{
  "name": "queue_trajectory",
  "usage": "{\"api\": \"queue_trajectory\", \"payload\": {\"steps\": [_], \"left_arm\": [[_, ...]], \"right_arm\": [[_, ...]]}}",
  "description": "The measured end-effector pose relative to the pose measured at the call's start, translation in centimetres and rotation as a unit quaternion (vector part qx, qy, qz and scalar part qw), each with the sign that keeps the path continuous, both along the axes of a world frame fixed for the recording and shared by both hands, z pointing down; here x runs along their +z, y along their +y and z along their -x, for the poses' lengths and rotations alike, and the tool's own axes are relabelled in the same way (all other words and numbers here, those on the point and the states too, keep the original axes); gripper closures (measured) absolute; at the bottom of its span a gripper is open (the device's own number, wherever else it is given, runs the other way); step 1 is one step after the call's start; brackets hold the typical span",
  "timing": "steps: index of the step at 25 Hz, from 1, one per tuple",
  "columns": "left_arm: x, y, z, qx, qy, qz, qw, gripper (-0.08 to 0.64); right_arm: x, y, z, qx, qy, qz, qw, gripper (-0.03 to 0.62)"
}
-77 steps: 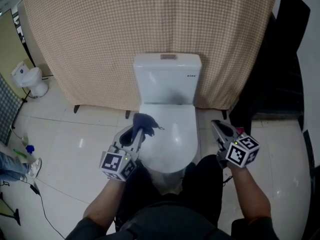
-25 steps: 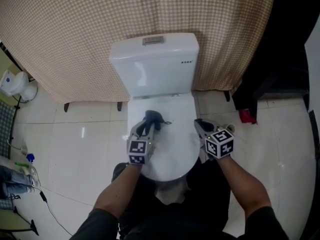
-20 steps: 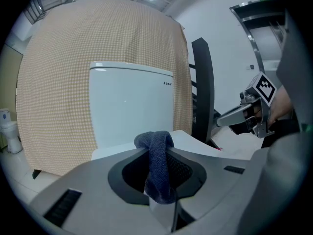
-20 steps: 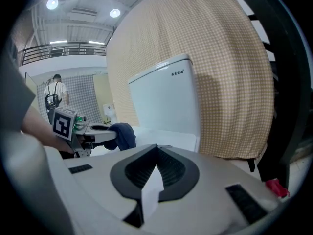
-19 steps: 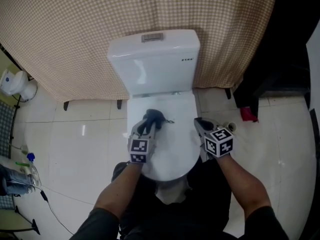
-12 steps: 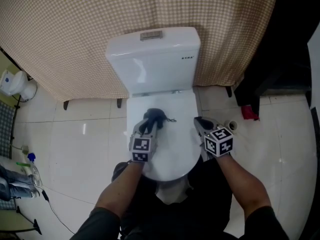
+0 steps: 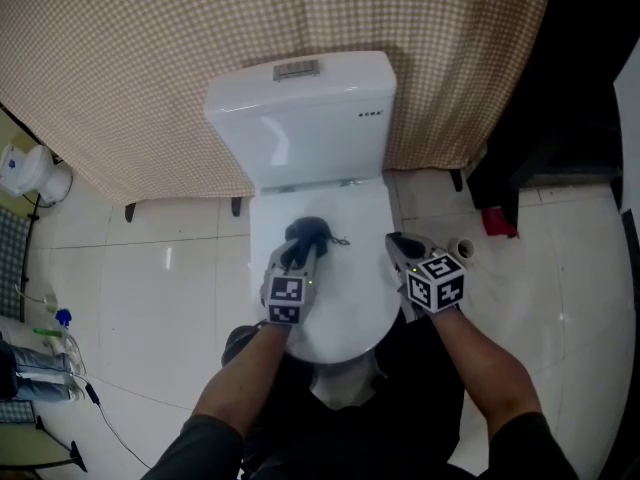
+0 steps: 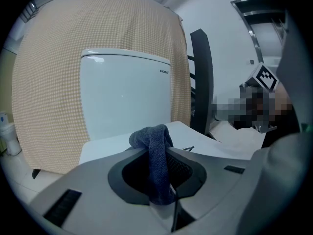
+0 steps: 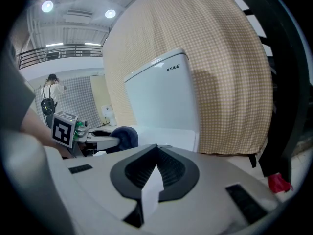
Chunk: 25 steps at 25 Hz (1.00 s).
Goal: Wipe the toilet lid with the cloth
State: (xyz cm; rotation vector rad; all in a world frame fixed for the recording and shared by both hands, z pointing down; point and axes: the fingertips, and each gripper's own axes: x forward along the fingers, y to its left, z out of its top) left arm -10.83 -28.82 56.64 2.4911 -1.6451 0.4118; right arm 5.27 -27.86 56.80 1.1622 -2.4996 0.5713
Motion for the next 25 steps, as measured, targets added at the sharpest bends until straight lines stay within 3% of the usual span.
{"api": "queue_trajectory", "payload": {"steps": [9,19,25], "left_arm": [[1.0,-0.4,-0.5,0.010,-0.014,0.013,0.9998,0.489],[1.7,-0.9,-0.9,0.015,0.004,0.034,0.9993,0.489],[2.1,-0.9,-1.2,0.021,-0.010,0.038,0.9990,0.491]], "right_arm": [[0.3,0.0,0.1,0.000,-0.002,0.005,1.000,0.588],[0.6,0.1,-0.6,0.010,-0.005,0.012,1.000,0.588],[0.8,0.0,-0.7,0.013,-0.007,0.014,1.000,0.588]]}}
